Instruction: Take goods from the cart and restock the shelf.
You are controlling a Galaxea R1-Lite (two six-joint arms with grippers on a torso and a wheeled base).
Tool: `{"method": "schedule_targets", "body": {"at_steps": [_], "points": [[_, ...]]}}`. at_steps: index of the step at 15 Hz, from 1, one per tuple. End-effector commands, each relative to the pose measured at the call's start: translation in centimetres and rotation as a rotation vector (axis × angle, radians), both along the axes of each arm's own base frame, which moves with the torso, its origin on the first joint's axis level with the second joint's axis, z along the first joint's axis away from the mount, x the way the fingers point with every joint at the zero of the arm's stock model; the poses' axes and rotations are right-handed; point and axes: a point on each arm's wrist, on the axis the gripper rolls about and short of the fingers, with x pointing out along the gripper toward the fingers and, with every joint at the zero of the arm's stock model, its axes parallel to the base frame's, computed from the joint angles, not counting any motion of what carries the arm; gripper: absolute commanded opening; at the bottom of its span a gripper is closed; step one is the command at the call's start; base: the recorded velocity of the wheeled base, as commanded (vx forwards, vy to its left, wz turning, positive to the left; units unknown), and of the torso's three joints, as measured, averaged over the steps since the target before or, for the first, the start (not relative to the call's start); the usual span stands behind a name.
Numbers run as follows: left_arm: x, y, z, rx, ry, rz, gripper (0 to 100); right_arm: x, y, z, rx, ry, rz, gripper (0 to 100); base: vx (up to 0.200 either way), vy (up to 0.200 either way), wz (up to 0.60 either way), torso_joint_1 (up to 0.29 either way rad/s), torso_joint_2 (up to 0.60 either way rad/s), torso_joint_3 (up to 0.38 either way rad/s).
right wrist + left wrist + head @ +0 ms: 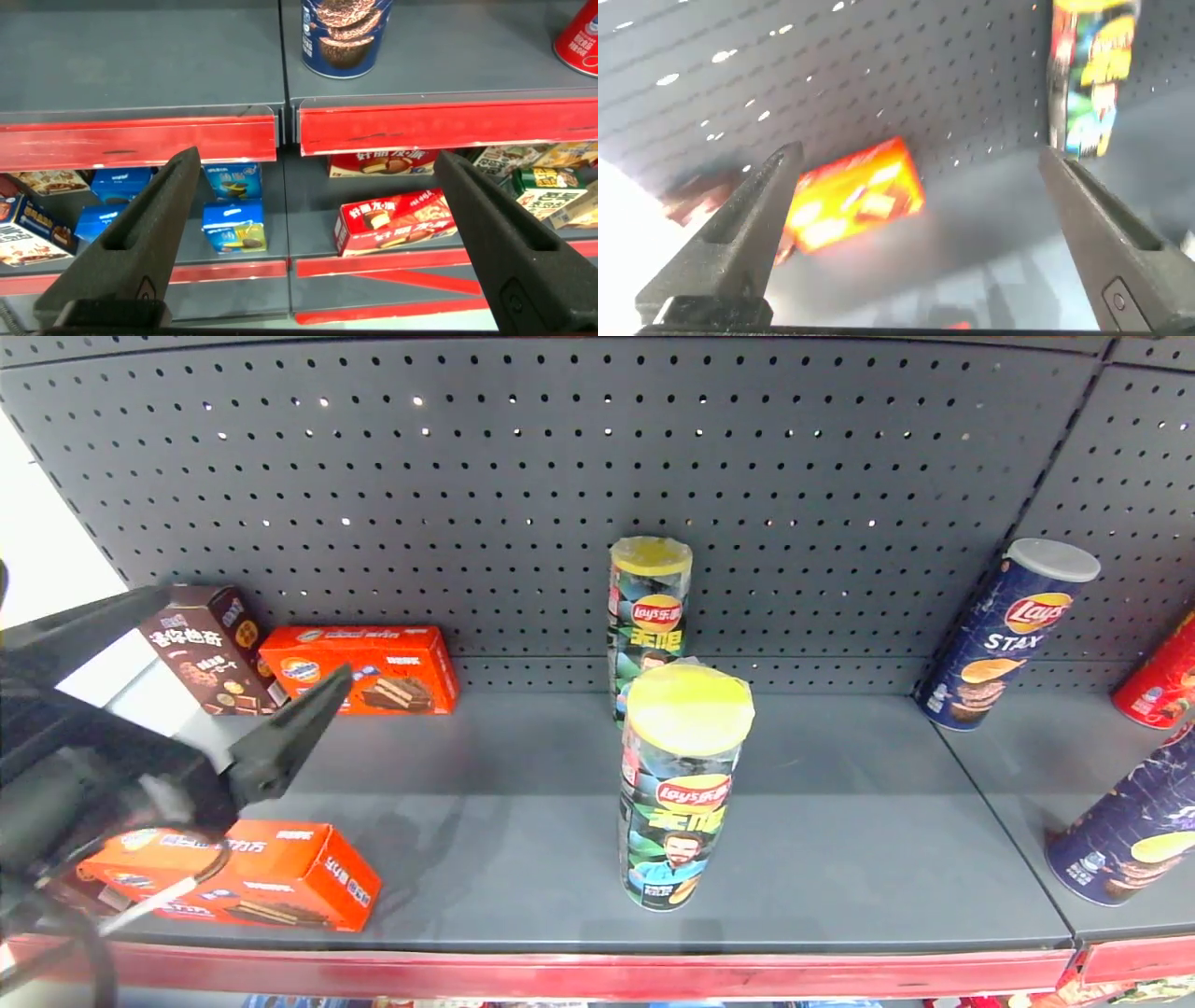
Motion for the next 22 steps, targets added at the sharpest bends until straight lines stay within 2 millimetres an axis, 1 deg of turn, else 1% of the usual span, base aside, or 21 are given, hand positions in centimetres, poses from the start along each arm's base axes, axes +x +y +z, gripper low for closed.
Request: {"method": "schedule_targets", "body": {"at_steps": [1, 2, 3, 5, 6, 7, 8, 9, 11, 12, 13, 14, 15, 16, 17, 19, 20, 22], "points": [[-6.8, 5.0, -4.3, -0.009, -0.076, -0.005, 100, 0.0, 0.0, 0.0, 0.0, 0.0, 0.0, 100, 0.0, 0.0, 0.0, 0.0, 0.0, 0.0], [-6.8, 5.0, -4.3, -0.009, -0.076, -0.005, 100, 0.0, 0.0, 0.0, 0.0, 0.0, 0.0, 100, 0.0, 0.0, 0.0, 0.0, 0.0, 0.0], [-9.0, 6.6, -7.0, -0.002, -0.069, -0.023, 100, 0.0, 0.0, 0.0, 0.0, 0.003, 0.0, 100, 0.0, 0.0, 0.0, 0.0, 0.0, 0.0], [-10.7, 8.0, -9.6, 0.022, -0.039, -0.022, 100, 0.0, 0.0, 0.0, 0.0, 0.003, 0.0, 100, 0.0, 0.0, 0.0, 0.0, 0.0, 0.0], [-11.7, 8.8, -11.3, 0.044, -0.01, -0.018, 100, 0.0, 0.0, 0.0, 0.0, 0.003, 0.0, 100, 0.0, 0.0, 0.0, 0.0, 0.0, 0.0], [-11.8, 8.9, -11.4, 0.047, -0.006, -0.018, 100, 0.0, 0.0, 0.0, 0.0, 0.003, 0.0, 100, 0.0, 0.0, 0.0, 0.0, 0.0, 0.0], [-13.5, 10.1, -14.8, 0.08, 0.044, -0.008, 100, 0.0, 0.0, 0.0, 0.0, 0.002, 0.002, 100, 0.0, 0.0, 0.0, 0.0, 0.0, 0.0], [-13.6, 10.2, -16.1, 0.154, 0.137, 0.012, 100, -0.1, 0.0, 0.0, -0.002, -0.016, 0.039, 100, 0.0, 0.0, 0.0, 0.0, 0.0, 0.0], [-13.9, 10.2, -16.0, 0.113, 0.169, 0.06, 100, -0.4, 0.0, -0.1, -0.011, -0.057, 0.062, 100, 0.0, 0.0, 0.0, 0.0, 0.0, 0.0], [-13.9, 10.2, -16.0, 0.093, 0.172, 0.061, 100, -0.6, 0.0, 0.7, -0.009, -0.09, 0.066, 100, 0.0, 0.0, 0.0, 0.0, 0.0, 0.0], [-13.9, 10.2, -16.0, 0.094, 0.172, 0.063, 100, -0.8, 0.0, 5.2, 0.035, -0.151, 0.058, 100, 0.0, 0.0, 0.0, 0.0, 0.0, 0.0], [-13.9, 10.2, -16.0, 0.095, 0.174, 0.063, 100, 2.5, 0.0, 12.2, 0.209, -0.089, 0.059, 100, 0.0, 0.0, 0.0, 0.0, 0.0, 0.0], [-13.9, 10.2, -16.0, 0.089, 0.175, 0.059, 100, 3.2, 0.1, 15.3, 0.2, -0.13, 0.134, 100, 0.0, 0.0, 0.0, 0.0, 0.0, 0.0], [-13.9, 10.2, -16.0, 0.071, 0.18, 0.061, 100, 4.3, 0.5, 16.6, 0.091, -0.096, 0.28, 100, 0.0, 0.0, 0.0, 0.0, 0.0, 0.0], [-14.0, 10.1, -16.0, 0.059, 0.182, 0.075, 100, 5.9, 0.7, 16.5, 0.024, -0.045, 0.326, 100, 0.0, 0.0, 0.0, 0.0, 0.0, 0.0], [-14.0, 10.1, -16.0, 0.056, 0.183, 0.109, 100, 7.9, 1.6, 16.2, -0.074, 0.026, 0.465, 100, 0.0, 0.0, 0.0, 0.0, 0.0, 0.0], [-14.0, 10.0, -16.0, 0.058, 0.188, 0.108, 100, 9.3, 2.8, 15.3, -0.105, 0.101, 0.579, 100, 0.0, 0.0, 0.0, 0.0, 0.0, 0.0], [-14.0, 10.0, -16.0, 0.059, 0.194, 0.114, 100, 10.9, 4.8, 13.8, -0.132, 0.213, 0.692, 100, 0.0, 0.0, 0.0, 0.0, 0.0, 0.0]]}}
